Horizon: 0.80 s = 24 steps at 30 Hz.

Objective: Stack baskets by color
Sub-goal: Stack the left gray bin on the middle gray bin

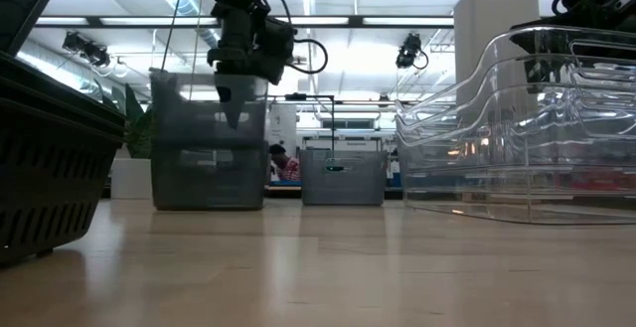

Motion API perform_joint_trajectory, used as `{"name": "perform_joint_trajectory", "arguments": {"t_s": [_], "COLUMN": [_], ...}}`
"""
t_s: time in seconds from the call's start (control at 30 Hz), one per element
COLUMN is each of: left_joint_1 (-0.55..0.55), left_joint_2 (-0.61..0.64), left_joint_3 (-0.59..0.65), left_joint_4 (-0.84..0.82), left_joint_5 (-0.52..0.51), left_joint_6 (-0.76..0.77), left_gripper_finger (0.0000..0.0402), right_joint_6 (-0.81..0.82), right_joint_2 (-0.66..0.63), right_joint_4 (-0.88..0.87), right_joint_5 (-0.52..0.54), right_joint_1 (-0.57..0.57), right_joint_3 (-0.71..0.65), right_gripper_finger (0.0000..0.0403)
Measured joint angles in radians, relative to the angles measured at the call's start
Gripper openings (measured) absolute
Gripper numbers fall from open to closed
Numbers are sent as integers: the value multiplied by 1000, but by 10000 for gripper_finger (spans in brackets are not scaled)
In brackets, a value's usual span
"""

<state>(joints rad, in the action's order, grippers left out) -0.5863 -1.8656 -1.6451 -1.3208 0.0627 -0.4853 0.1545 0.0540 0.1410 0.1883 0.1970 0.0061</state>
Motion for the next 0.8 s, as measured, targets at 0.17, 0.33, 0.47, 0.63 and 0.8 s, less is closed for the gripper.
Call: {"name": "perform_joint_trajectory", "arguments": {"t_s": [0.17,0.33,0.47,0.63,0.8], "left_joint_1": [2,1,7,7,19], "left_joint_2": [0,-48,-100,-125,-125], "left_joint_3": [0,-1,0,0,0], "left_joint_4": [7,-7,-15,6,9], "left_joint_5": [3,2,-44,-49,-87], "left_joint_6": [-23,-19,-24,-21,-17], "left_gripper_finger": [3,2,1,16,80], "right_joint_6": [0,0,0,0,0], "right_joint_2": [0,0,0,0,0], "right_joint_4": [0,0,0,0,0], "right_joint_5": [0,0,0,0,0], "right_joint_1": [0,0,0,0,0], "right_joint_3": [0,0,0,0,0], "right_gripper_finger": [22,22,22,22,22]}}
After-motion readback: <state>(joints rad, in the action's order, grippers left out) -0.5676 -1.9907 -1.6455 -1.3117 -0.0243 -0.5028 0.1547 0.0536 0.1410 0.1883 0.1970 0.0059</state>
